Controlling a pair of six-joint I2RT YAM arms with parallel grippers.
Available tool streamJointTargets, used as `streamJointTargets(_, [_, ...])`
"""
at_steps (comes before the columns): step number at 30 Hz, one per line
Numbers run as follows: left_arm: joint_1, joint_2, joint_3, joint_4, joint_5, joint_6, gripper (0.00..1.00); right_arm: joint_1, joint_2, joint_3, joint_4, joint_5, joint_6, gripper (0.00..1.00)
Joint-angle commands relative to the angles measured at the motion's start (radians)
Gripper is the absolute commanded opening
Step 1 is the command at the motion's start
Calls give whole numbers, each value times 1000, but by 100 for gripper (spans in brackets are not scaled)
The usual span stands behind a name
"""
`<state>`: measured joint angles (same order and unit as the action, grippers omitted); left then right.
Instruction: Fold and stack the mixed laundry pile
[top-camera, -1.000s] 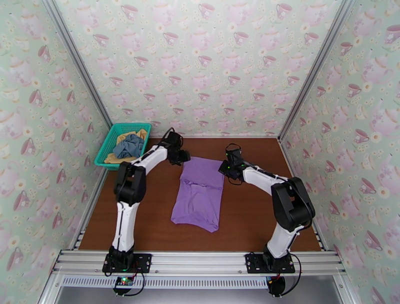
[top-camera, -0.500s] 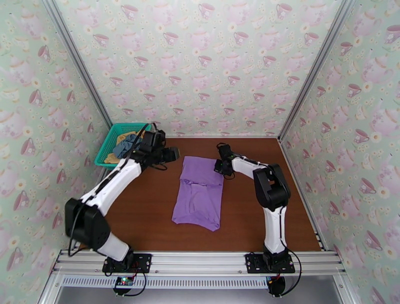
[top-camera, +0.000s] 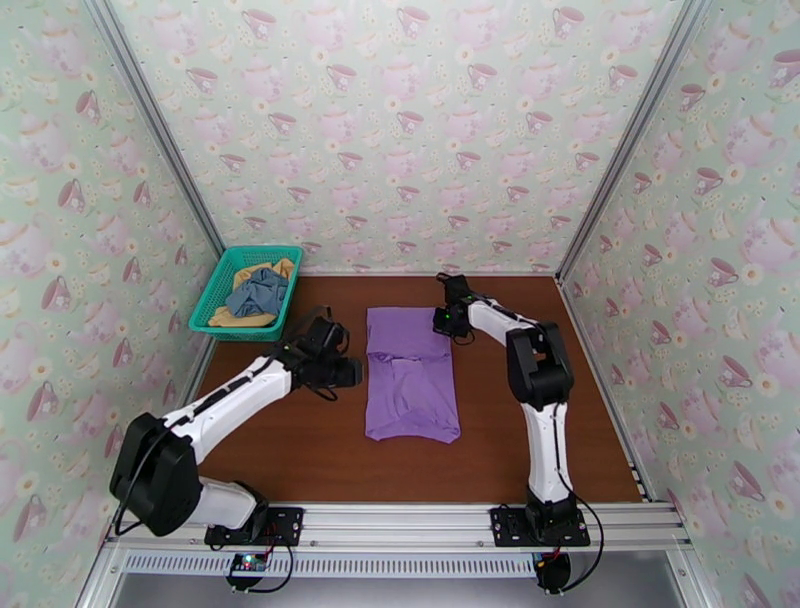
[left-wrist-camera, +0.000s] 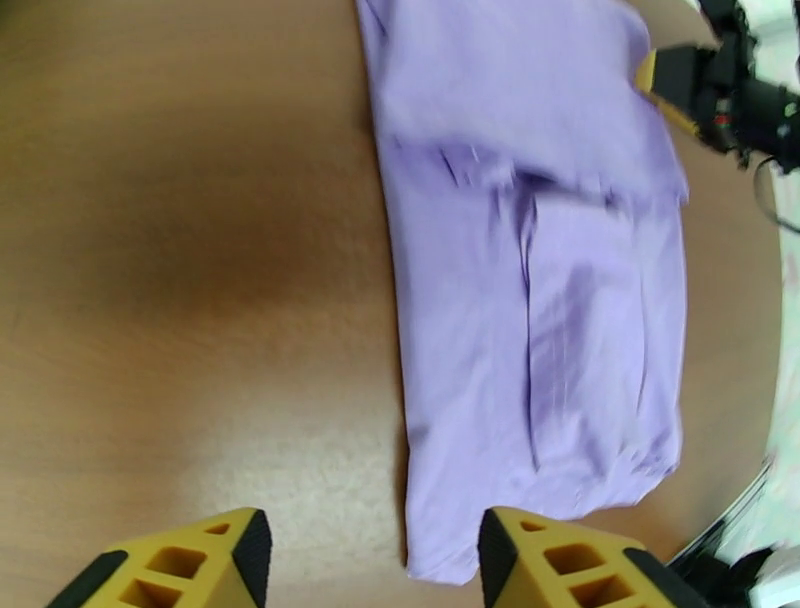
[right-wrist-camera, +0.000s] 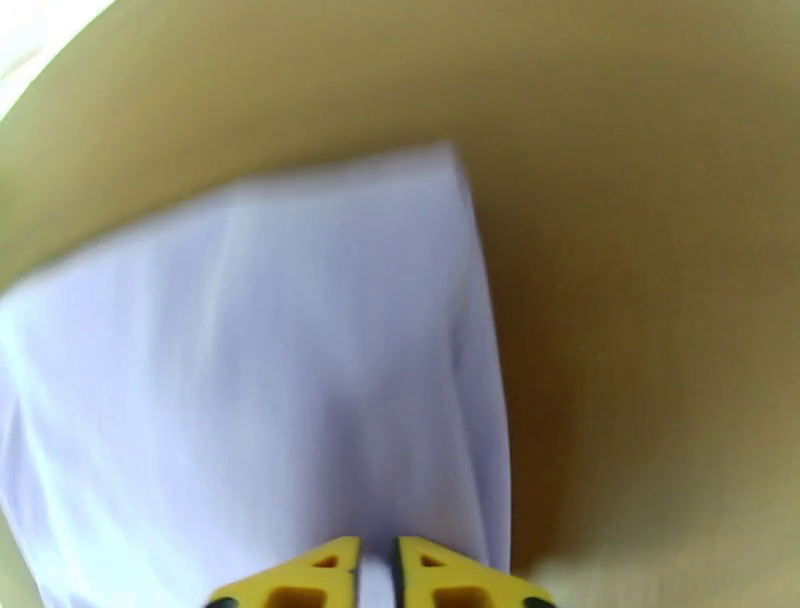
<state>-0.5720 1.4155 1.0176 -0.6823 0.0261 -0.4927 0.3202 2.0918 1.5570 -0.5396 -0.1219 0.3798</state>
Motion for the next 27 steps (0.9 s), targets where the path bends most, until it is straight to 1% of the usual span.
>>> streamJointTargets(1, [-49, -38, -52, -50, -92, -19, 58, 12, -337, -137, 58, -61, -159, 33])
streamJointTargets(4, [-94, -45, -116, -52, -90, -87, 58, 50, -602, -299, 40, -59, -293, 41])
streamJointTargets(6, [-137, -43, -165, -4, -63, -124, 64, 91, -751, -375, -11, -36, -374, 49])
streamJointTargets(9, [-195, -13, -208, 71, -34, -182, 69, 135, -899, -443, -82, -16, -423, 51])
streamJointTargets(11, [-231, 11, -226, 123, -30, -214, 72, 143, -955, -462, -127, -13, -436, 52])
streamJointTargets(14, [-276, 50, -246, 198, -34, -271, 75, 162, -995, -468, -202, 34, -463, 53])
streamJointTargets(18, [-309, 91, -261, 266, -56, -348, 75, 221, -1000, -459, -270, 120, -515, 54])
streamJointTargets(21, [-324, 121, -258, 263, -88, -397, 70, 291, -995, -455, -296, 206, -580, 53])
streamJointTargets(24, [-327, 138, -259, 247, -111, -437, 64, 345, -990, -453, -322, 260, -662, 53])
streamJointTargets(26, [-326, 139, -263, 234, -124, -470, 60, 381, -989, -456, -345, 302, -736, 53])
streamJointTargets(27, [-328, 137, -264, 226, -128, -487, 59, 397, -988, -462, -354, 325, -774, 54])
